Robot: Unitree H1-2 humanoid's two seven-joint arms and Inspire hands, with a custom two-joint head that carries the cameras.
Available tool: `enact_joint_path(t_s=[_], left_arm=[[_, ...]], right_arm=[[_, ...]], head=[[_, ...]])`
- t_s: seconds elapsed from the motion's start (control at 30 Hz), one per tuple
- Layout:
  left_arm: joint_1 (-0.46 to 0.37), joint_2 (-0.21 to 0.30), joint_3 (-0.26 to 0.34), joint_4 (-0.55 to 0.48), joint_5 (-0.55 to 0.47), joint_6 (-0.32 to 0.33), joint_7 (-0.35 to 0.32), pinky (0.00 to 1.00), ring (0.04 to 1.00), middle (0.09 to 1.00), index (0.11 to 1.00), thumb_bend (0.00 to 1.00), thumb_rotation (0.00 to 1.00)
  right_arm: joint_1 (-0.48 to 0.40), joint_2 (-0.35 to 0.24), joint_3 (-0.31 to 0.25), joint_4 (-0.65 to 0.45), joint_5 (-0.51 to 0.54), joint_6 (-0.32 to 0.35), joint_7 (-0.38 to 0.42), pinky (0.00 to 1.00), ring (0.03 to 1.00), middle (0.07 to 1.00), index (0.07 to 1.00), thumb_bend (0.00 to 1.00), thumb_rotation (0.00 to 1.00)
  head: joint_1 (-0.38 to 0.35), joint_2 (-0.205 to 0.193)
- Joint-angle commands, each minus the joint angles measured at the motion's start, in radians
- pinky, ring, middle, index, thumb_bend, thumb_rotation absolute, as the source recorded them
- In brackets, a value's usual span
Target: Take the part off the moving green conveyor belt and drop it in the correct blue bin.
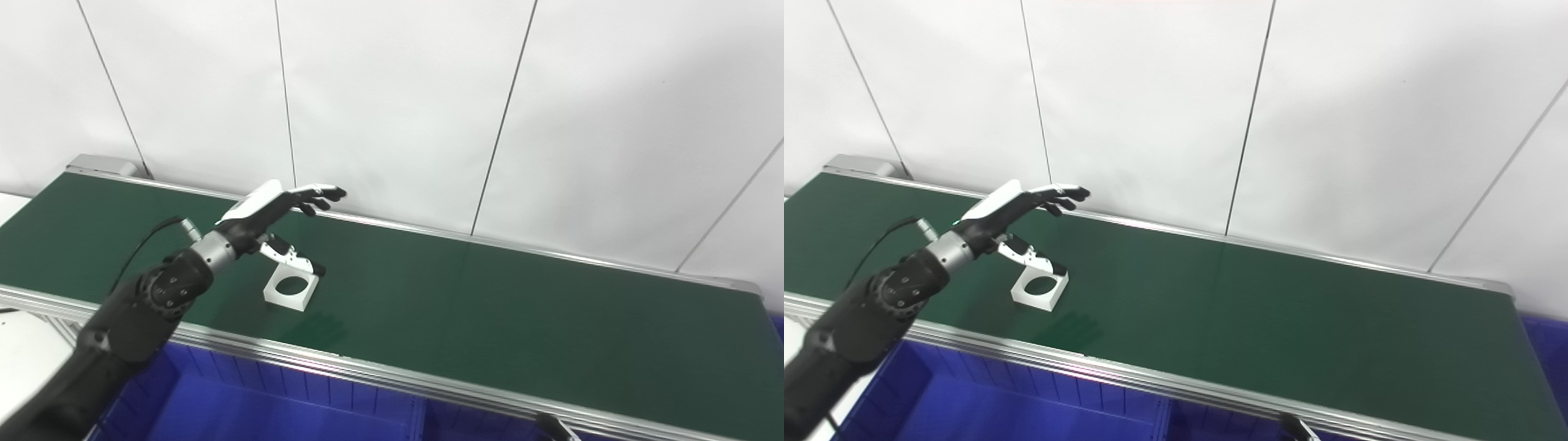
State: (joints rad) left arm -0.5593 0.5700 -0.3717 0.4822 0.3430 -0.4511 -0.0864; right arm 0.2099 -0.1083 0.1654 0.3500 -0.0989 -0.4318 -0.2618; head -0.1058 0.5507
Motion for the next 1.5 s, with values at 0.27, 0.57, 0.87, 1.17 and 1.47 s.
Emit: enact_joint_path(t_s=[0.27,0.57,0.87,1.17,1.47], left_arm=[[-0.154,0.104,-0.267,0.068,0.127,-0.019,0.157,0.87,0.825,0.87,0.844,0.93,0.08],[-0.194,0.1,-0.314,0.114,0.106,-0.019,-0.04,1.0,0.994,0.981,0.902,1.0,0.16],[-0.183,0.058,-0.305,0.152,0.157,-0.019,-0.079,1.0,1.0,0.999,0.931,1.0,0.19],[-0.163,-0.031,-0.294,0.27,0.176,-0.019,0.03,1.0,1.0,1.0,0.994,1.0,0.15],[-0.085,-0.172,-0.248,0.397,-0.005,-0.019,0.327,0.67,0.751,0.788,0.776,0.88,0.0]], right_arm=[[-0.01,0.001,-0.016,-0.032,-0.006,-0.038,0.013,0.7,0.786,0.82,0.844,0.63,0.1],[-0.002,0.014,-0.029,-0.045,-0.014,-0.038,0.014,0.69,0.786,0.819,0.842,0.63,0.09],[0.005,0.02,-0.034,-0.05,-0.021,-0.038,0.014,0.69,0.782,0.816,0.844,0.64,0.11],[0.023,0.023,-0.04,-0.069,-0.024,-0.038,0.01,0.69,0.781,0.814,0.84,0.64,0.12],[0.031,0.021,-0.047,-0.079,-0.021,-0.038,0.019,0.69,0.785,0.815,0.841,0.64,0.11]], head=[[-0.003,0.005],[-0.008,0.015],[-0.014,0.022],[-0.023,0.031],[-0.025,0.039]])
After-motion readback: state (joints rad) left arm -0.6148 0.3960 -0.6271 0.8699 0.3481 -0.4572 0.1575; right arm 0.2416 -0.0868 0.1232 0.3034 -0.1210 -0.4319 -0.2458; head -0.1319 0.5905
